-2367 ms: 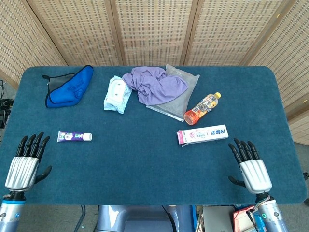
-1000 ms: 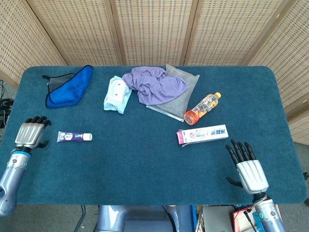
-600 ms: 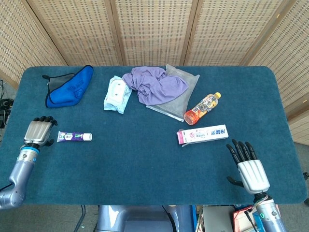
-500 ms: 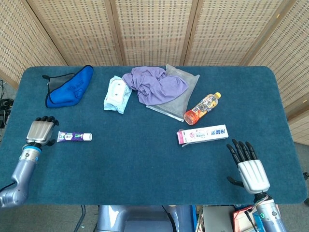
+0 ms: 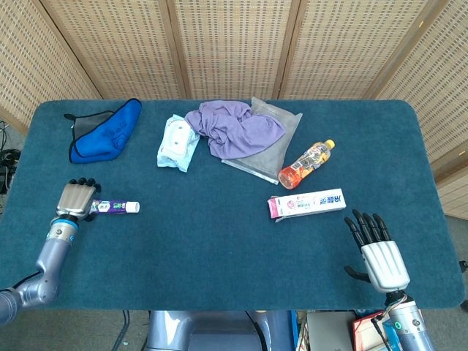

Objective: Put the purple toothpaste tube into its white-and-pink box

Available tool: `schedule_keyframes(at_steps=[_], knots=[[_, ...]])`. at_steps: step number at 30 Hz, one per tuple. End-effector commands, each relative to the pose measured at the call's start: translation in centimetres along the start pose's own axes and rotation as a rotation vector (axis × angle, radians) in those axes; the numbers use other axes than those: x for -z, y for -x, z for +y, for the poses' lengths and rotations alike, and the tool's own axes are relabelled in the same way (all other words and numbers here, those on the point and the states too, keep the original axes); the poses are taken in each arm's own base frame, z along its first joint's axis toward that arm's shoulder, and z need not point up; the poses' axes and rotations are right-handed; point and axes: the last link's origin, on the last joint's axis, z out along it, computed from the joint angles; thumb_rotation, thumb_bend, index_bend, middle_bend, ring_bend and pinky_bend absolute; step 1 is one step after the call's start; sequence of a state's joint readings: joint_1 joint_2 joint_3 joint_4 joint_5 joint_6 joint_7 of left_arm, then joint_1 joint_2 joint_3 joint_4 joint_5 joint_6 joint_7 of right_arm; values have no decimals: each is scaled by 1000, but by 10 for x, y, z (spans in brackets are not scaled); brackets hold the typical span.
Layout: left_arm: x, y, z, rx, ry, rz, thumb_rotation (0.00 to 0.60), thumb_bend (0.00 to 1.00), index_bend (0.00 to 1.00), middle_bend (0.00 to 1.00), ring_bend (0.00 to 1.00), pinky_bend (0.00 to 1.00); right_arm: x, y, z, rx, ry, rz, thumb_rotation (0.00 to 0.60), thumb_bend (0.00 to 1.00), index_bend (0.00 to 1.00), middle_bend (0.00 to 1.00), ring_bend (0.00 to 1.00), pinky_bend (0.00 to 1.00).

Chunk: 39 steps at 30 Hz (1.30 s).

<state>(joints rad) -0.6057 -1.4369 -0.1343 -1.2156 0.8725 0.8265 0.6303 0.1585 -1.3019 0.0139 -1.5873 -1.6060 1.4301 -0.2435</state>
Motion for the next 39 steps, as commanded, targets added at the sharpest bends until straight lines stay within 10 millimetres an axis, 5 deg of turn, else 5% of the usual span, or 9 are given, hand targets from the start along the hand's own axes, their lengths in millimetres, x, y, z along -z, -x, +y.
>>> schedule_keyframes(at_steps=[1,30,39], knots=[[-1,1,3,-3,4,-5,600,285,312,217,175,212,0,0,0,0,1,0,600,139,0,0,0,0],[-7,8,30,-25,45,-14,600,288,321,222,178,213,0,-1,0,-6,1,11,600,138,0,0,0,0],[-10,11,36,-12,43,-1,600,291,530,394,332,328,0,-2,1,-8,1,18,600,138,0,0,0,0]])
